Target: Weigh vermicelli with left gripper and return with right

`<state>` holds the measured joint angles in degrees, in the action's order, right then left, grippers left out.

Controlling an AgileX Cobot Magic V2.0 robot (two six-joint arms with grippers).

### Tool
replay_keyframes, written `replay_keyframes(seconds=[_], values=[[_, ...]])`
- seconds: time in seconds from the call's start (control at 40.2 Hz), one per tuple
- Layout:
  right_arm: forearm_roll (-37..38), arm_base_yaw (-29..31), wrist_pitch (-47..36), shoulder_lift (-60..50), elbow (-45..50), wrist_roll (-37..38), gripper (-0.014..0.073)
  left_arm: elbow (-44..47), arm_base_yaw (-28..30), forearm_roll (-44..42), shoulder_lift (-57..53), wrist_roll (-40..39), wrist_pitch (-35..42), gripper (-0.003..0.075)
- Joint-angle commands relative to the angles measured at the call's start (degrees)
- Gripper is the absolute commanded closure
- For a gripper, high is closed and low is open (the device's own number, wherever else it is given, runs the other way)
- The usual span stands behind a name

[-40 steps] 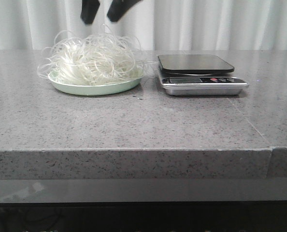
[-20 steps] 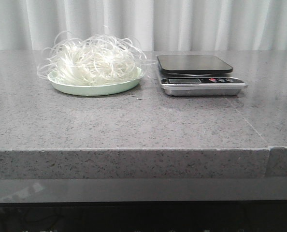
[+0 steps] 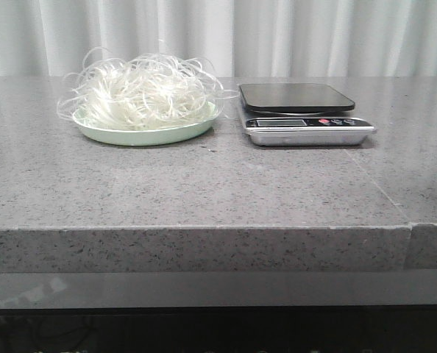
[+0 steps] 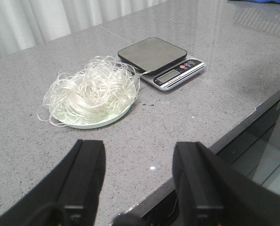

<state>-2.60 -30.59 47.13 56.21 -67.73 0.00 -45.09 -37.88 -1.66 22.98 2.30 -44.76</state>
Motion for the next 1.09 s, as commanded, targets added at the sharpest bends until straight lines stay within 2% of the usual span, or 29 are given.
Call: replay_keyframes(seconds=[0.0,0.224,0.448,0.821,0.97,1.07], values=[[0.3,0.49,-2.86,-6.54,3.47,-0.36,0.0107,-1.46,-0.46,0.42,0.66,-0.52,4.29,0.0293],[0.65,0.49,2.27,-20.99,11.82,-0.44,0.0107,-1.46,-0.46,0.42,0.66,-0.52,4.29,0.0293],[0.9,0.49,7.79,-32.11,15.9,-0.44,0.0107,-1.46,-0.46,0.42,0.66,-0.52,4.29,0.0293],[0.9,0.49,11.99,-36.85,16.08,-0.44,0.0109,-1.46,-0.46,0.42,0.66,-0.52,4.29,0.0293],[0.9,0.49,12.46,-36.85,16.08,-0.44,0.0172,-1.46,-0.46,1.66,0.66,-0.52,4.29,0.0301],[0.9,0.49,12.45,-36.85,16.08,-0.44,0.0274,-1.46,-0.46,3.27,0.66,-0.52,4.29,0.0341]])
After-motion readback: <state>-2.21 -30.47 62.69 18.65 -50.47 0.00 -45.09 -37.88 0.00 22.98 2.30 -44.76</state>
